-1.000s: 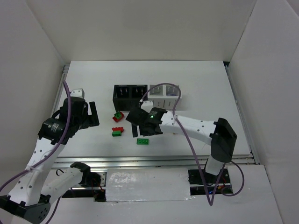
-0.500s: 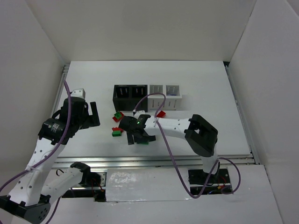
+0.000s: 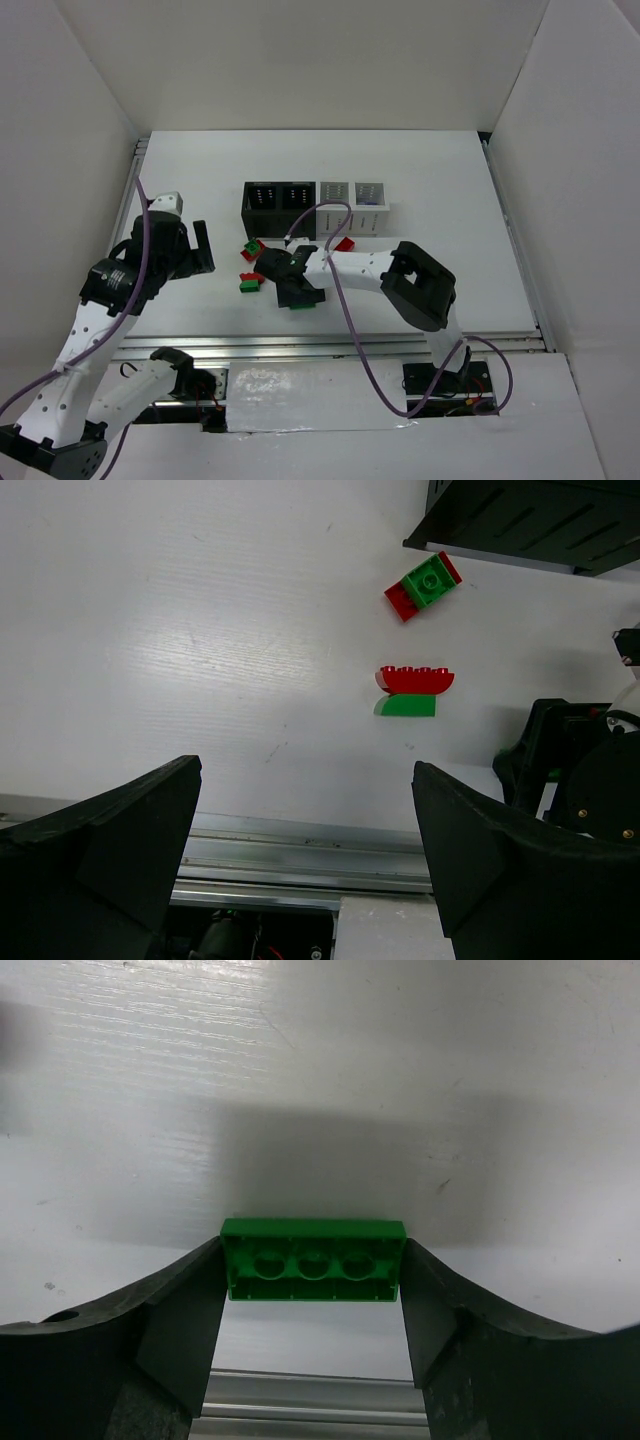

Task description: Sort the legos into containers by color

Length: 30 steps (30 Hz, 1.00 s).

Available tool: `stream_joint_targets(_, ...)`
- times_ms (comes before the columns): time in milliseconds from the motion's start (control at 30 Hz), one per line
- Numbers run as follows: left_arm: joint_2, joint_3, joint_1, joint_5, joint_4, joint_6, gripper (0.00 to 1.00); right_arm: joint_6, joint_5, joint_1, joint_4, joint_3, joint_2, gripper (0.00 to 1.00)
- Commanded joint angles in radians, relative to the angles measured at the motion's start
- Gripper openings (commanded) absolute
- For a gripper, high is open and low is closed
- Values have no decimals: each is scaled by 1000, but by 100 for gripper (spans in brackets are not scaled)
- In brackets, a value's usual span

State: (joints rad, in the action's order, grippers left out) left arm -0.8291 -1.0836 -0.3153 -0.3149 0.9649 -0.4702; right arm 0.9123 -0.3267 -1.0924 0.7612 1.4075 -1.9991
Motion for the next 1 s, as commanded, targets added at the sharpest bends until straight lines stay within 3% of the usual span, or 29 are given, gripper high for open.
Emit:
stream_joint_targets(0,8,2,4,13,-26,16,100,0,-35,3,-11,-5,75,2)
stream_joint_targets(133,12,2,4,8,-26,15,99,-42,-95,31,52,88,198,4)
stream_joint_targets(267,-4,-1,4,11,-29,12,99,-204,-80,173,78,238,246,4)
stream_joint_targets(467,-15,-13,4,13,-20,10,100,-364,-94,360,209,541,77,6)
stream_joint_targets(733,24,2,4,-4,-23,4,99,-450,-68,471,221,714,-58,14)
stream_joint_targets(833,39,5,4,-7,-23,2,100,-464,-51,477,211,716,-64,22)
stream_joint_targets(867,42,4,4,-9,-20,1,99,-466,-52,479,208,716,-69,37)
stream_joint_targets(933,42,5,5,-10,-20,-4,99,-475,-52,482,204,719,-72,56)
stream_joint_targets(967,38,4,5,-7,-20,-2,100,-475,-52,483,205,725,-78,60)
